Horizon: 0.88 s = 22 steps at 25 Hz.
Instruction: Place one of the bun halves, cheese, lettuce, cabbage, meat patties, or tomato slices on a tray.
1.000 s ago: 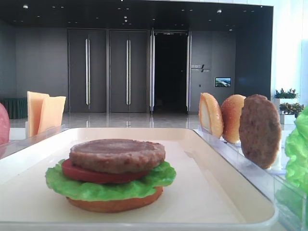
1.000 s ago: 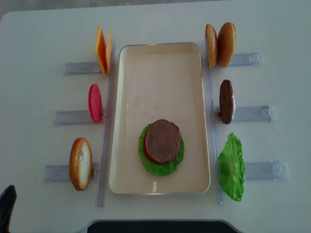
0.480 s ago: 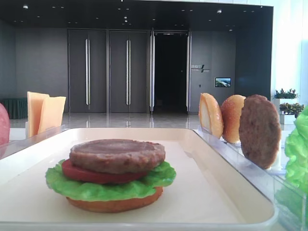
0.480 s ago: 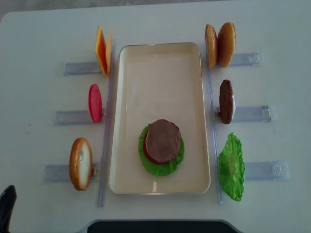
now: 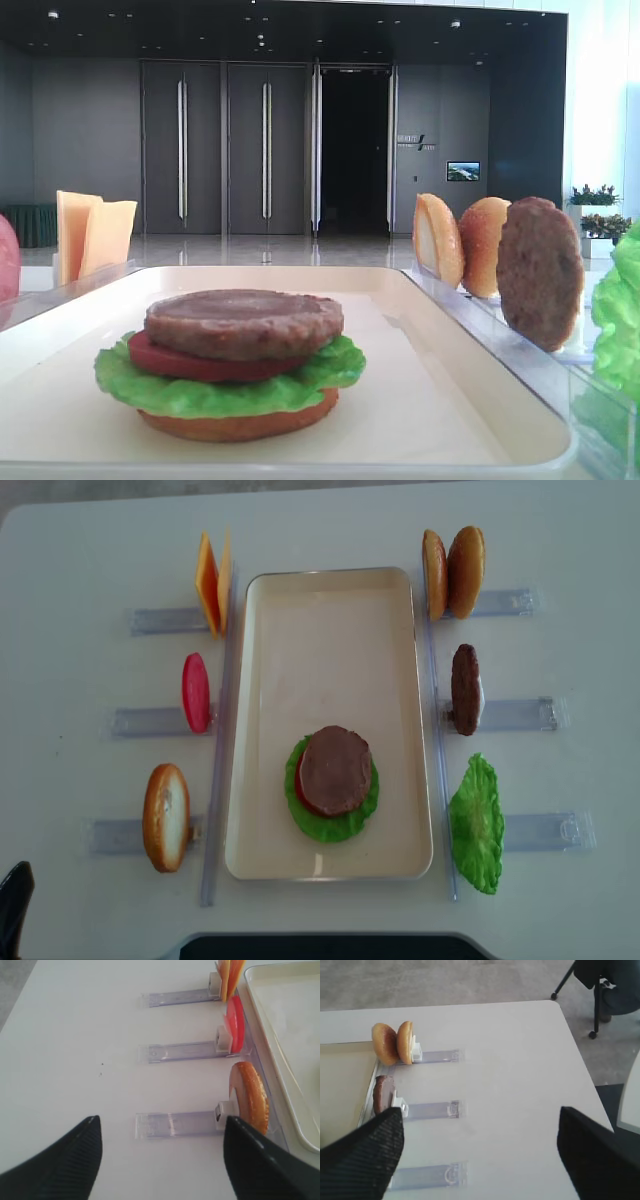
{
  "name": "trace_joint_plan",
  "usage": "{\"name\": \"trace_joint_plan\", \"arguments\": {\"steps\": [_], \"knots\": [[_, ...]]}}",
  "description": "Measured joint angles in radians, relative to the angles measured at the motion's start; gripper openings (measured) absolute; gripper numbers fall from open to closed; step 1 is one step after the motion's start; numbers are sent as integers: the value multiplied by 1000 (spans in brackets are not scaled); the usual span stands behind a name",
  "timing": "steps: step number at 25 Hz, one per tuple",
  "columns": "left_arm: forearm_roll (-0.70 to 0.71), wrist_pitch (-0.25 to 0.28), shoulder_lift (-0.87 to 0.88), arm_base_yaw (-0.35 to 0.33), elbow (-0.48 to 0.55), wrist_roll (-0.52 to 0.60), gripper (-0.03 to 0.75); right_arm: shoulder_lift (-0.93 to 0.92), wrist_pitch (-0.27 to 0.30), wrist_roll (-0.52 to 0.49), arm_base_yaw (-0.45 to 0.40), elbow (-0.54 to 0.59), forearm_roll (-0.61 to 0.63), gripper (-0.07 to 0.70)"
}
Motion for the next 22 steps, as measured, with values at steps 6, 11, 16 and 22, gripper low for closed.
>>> {"name": "trace_joint_plan", "arguments": {"steps": [6,11,16,22], "knots": [[0,0,0,0,0,0,576,-191,-26,-21,0,131,16,591],[0,0,0,0,0,0,576,-298,-52,-10,0,242,16,591],[0,0,0,0,0,0,576,-313,-74,9,0,316,16,591],[0,0,0,0,0,0,576,-316,-93,10,0,390,16,591]]}}
